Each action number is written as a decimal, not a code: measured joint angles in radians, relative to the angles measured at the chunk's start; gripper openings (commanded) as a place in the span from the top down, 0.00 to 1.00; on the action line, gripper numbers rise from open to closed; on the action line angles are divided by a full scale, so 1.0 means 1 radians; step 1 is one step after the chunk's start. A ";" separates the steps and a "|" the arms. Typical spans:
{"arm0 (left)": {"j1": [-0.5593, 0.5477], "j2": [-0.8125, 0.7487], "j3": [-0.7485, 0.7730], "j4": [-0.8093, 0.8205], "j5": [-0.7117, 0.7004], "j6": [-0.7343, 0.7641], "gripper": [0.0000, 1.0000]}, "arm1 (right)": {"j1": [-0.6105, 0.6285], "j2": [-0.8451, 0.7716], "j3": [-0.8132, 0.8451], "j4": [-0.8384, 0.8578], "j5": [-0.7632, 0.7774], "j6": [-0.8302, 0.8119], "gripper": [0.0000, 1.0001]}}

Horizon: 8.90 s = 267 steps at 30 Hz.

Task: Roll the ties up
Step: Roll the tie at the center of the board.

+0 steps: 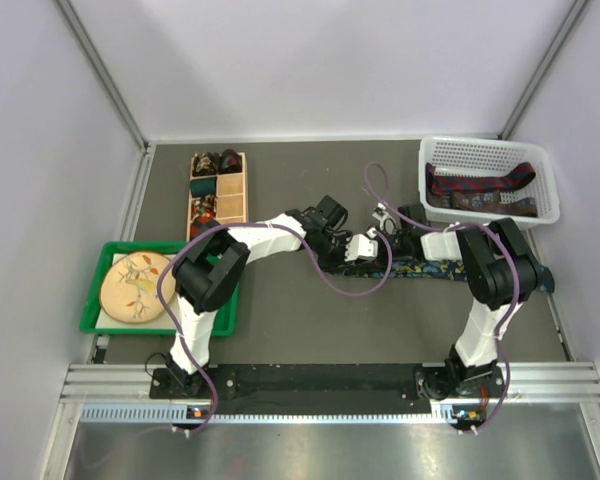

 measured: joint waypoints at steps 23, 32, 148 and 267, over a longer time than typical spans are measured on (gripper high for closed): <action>0.006 0.000 0.002 -0.005 0.003 0.000 0.49 | 0.010 0.045 0.038 -0.013 0.014 -0.014 1.00; 0.166 -0.058 -0.094 0.043 0.095 -0.087 0.27 | 0.018 0.052 0.079 -0.106 0.076 -0.053 1.00; -0.022 0.033 0.069 -0.059 -0.010 0.014 0.71 | -0.043 -0.116 0.086 -0.422 0.006 -0.244 0.58; 0.024 -0.022 -0.211 0.493 0.165 -0.232 0.10 | -0.015 -0.031 0.171 -0.424 0.226 -0.323 1.00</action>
